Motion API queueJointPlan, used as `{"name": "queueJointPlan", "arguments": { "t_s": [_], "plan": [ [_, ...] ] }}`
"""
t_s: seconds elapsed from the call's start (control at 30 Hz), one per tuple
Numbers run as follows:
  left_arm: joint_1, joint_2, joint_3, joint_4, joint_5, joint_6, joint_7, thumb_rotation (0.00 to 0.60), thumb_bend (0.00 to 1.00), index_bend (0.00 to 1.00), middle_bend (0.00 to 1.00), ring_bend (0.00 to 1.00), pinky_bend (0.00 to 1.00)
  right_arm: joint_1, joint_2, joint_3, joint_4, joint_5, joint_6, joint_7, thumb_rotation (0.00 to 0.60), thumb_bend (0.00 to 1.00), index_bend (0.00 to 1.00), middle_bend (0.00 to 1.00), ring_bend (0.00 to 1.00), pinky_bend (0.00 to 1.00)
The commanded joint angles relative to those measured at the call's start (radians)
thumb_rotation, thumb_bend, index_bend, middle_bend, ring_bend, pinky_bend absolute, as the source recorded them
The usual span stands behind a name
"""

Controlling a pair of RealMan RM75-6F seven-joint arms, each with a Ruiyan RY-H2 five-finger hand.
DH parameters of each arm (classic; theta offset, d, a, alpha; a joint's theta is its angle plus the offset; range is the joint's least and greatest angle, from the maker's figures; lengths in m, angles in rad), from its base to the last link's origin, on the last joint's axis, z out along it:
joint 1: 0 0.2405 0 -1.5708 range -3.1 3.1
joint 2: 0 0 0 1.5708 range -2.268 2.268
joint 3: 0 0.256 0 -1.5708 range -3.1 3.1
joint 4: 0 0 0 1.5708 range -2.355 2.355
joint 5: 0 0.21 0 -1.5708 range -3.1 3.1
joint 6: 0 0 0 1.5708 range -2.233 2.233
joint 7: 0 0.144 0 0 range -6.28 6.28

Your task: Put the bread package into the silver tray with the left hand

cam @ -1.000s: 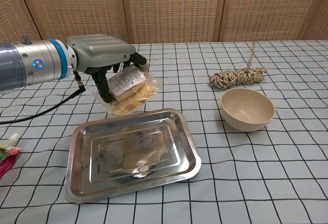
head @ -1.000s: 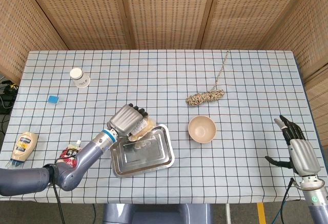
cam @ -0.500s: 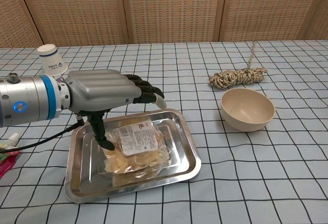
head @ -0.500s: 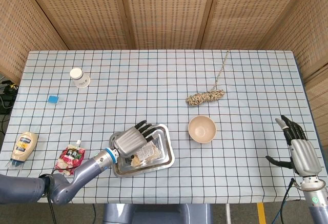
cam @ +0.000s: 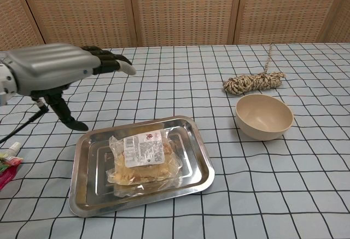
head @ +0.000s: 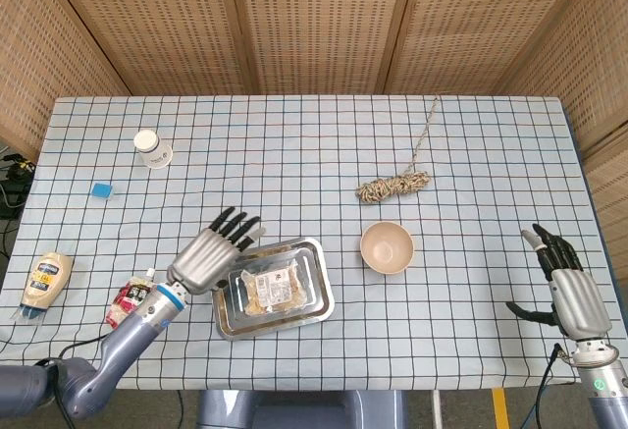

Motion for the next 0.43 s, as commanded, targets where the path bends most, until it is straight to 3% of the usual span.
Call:
{"name": "queueJointPlan", "arguments": {
  "t_s": [0.03,0.23,0.43],
  "plan": [
    [0.186,0.035,0.055,-0.013,0.073,0.244,-0.011,0.600,0.00,0.00,0.00,0.00,0.00,0.000,-0.002,-0.007,-0.010,-0.010,-0.001,-0.019,0.600,0.04,0.02,0.00,0.00,0.00],
    [0.376,0.075,0.117,0.030,0.129,0.436,-0.117,0.600,0.00,0.00,0.00,0.00,0.00,0.000,-0.009,-0.027,-0.036,-0.041,-0.001,-0.069,0.600,0.04,0.02,0.00,0.00,0.00],
    [0.512,0.091,0.147,0.087,0.154,0.526,-0.221,0.600,0.00,0.00,0.00,0.00,0.00,-0.003,-0.018,-0.043,-0.046,-0.064,0.003,-0.108,0.600,0.04,0.02,0.00,0.00,0.00]
  ]
}}
